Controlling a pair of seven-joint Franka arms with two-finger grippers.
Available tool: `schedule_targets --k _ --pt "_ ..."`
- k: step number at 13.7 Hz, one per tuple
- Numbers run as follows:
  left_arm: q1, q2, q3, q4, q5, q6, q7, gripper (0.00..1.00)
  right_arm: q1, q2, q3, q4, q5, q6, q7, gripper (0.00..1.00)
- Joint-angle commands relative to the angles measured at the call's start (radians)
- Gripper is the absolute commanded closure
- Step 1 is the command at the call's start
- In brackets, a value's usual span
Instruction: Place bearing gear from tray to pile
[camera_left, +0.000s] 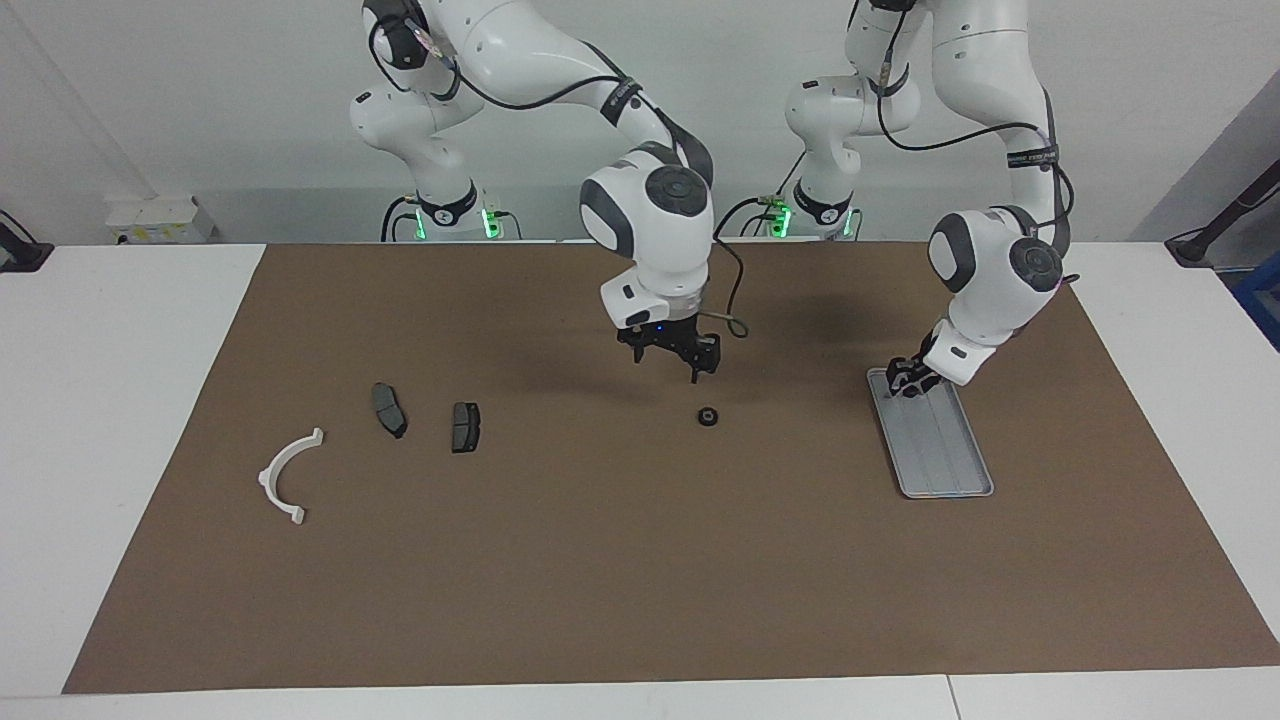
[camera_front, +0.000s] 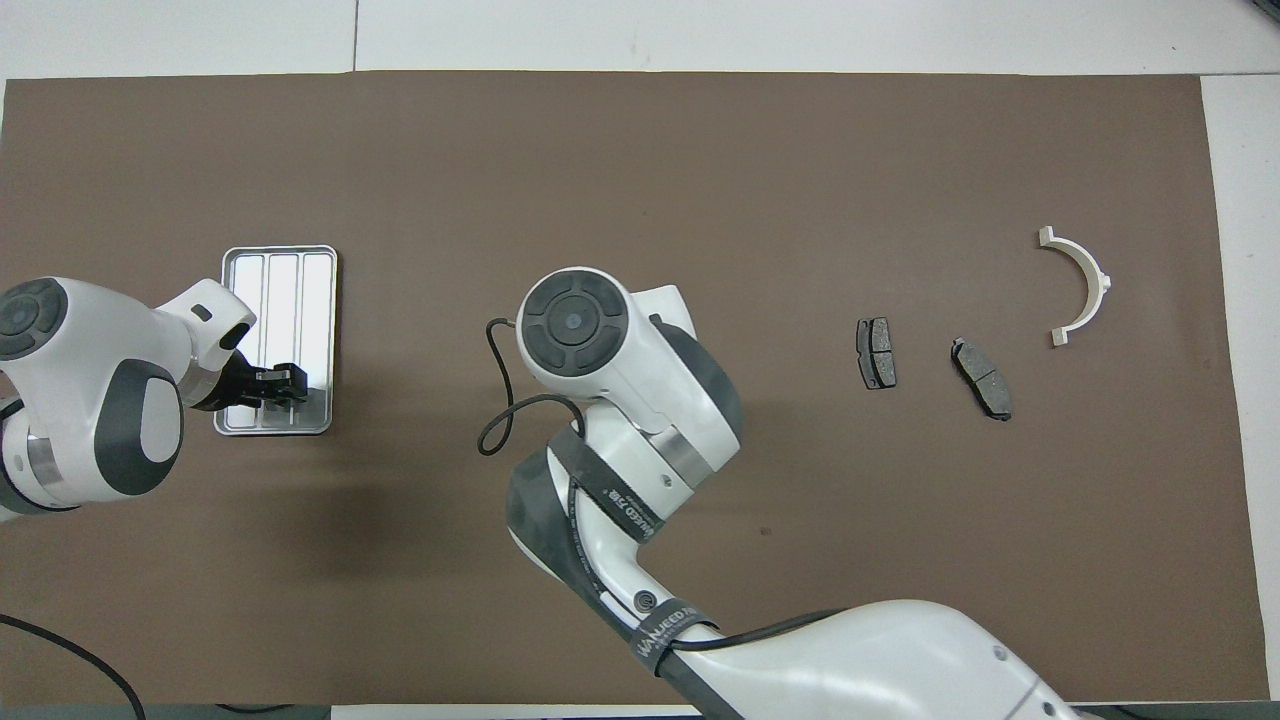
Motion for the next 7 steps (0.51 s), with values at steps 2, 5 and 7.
schedule_targets --k 2,5,7 --pt "0.005 -0.018 -0.005 -0.029 0.009 0.025 -0.016 0.41 0.009 0.158 -0.005 0.2 -0.029 -0.05 0.033 0.0" --pt "0.003 -0.018 -0.005 -0.032 0.009 0.025 -0.019 0.46 0.019 0.189 -0.005 0.221 -0.044 -0.047 0.033 0.0" --pt "0.003 -0.02 -0.005 -0.035 0.009 0.025 -0.019 0.62 0.03 0.221 -0.002 0.241 -0.055 -0.041 0.033 0.01"
